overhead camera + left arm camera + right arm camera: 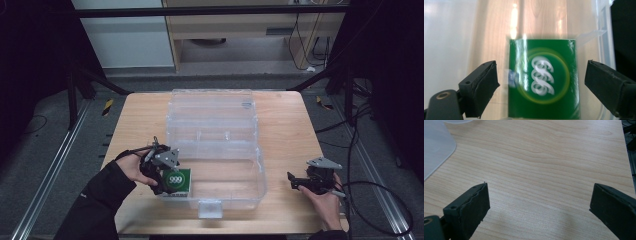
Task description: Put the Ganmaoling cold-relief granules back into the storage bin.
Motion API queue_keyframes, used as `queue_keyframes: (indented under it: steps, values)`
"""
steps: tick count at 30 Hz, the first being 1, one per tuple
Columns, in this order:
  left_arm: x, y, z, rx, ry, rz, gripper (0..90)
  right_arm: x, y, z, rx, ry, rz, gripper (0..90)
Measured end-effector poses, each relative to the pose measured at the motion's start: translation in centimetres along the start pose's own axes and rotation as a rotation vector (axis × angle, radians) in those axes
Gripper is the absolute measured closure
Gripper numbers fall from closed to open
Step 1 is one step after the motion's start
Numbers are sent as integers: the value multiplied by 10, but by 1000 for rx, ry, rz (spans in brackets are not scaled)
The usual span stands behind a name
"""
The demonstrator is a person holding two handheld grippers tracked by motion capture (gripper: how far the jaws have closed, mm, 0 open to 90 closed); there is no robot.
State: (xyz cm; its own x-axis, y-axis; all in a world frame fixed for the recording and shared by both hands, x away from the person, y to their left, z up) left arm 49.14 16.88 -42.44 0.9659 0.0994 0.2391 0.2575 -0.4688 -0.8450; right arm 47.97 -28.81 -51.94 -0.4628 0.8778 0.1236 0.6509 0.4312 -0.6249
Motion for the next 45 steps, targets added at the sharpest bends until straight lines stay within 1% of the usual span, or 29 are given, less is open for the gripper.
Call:
queue_keyframes:
  steps: [5, 8, 10, 13, 14, 15, 17, 18, 21, 25, 27, 31, 33, 35, 38, 39, 40, 41, 42, 43, 45]
  values:
    - [2, -13, -3, -20, 1, -30, 110, 0, 0, 0, -1, 1, 1, 29]
    - [4, -23, -3, -50, -19, -58, 121, 0, -1, 0, -3, 0, 5, 29]
    - [6, -29, -2, -62, -29, -72, 132, -1, -2, 0, -4, 1, 9, 29]
    - [9, -42, 5, -84, -64, -106, 144, -1, -2, 0, -7, 7, 7, 32]
    - [9, -47, 8, -96, -89, -122, 149, -1, -3, 0, -8, 8, 8, 33]
    - [10, -50, 11, -99, -101, -132, 157, -1, -3, 0, -10, 8, 9, 35]
    - [11, -59, 21, -118, -154, -161, 169, -1, -3, 0, -13, 12, 9, 37]
    - [12, -61, 24, -125, -172, -171, 177, -1, -4, 0, -14, 11, 10, 38]
    - [12, -68, 44, -135, -244, -211, 189, 0, -4, 0, -15, 11, 10, 41]
    - [12, -67, 69, -147, -340, -265, 196, 0, -5, 0, -20, 16, 11, 44]
    - [11, -63, 83, -151, -404, -287, 201, 0, -5, 0, -21, 15, 10, 44]
    - [9, -51, 110, -139, -524, -335, 206, 0, -4, 1, -12, 17, 10, 44]
    - [8, -43, 122, -138, -593, -362, 206, 0, -4, 1, -11, 15, 11, 43]
    - [9, -38, 129, -140, -645, -379, 206, 0, -4, 1, -12, 14, 12, 44]
    - [10, -28, 138, -130, -706, -422, 197, 0, -4, 1, -13, 17, 10, 43]
    - [10, -25, 140, -133, -723, -435, 197, 0, -4, 1, -13, 17, 10, 43]
    - [11, -23, 144, -140, -748, -449, 197, 0, -4, 1, -13, 15, 12, 42]
    - [12, -21, 146, -134, -767, -459, 197, 0, -5, 1, -14, 14, 13, 42]
    - [13, -20, 148, -114, -777, -482, 195, 0, -5, 2, -14, 21, 14, 42]
    - [15, -19, 152, -95, -791, -520, 194, 0, -5, 2, -14, 20, 14, 41]
    - [16, -19, 157, -93, -829, -559, 187, 0, -5, 2, -14, 20, 15, 39]
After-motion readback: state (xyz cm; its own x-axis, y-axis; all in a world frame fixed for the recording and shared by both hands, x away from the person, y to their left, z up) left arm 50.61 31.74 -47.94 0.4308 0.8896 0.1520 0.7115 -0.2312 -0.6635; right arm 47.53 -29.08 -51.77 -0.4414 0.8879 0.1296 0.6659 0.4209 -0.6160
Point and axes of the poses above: each handheld gripper's, and its own axes: y roughly forward along the jaws, z roughly out of its underside, x roughly to its left, the point moved 4 cm from there along y, roughly forward along the jaws, and after that the axes turned 14 degrees about -z, right-handed, at the moved point
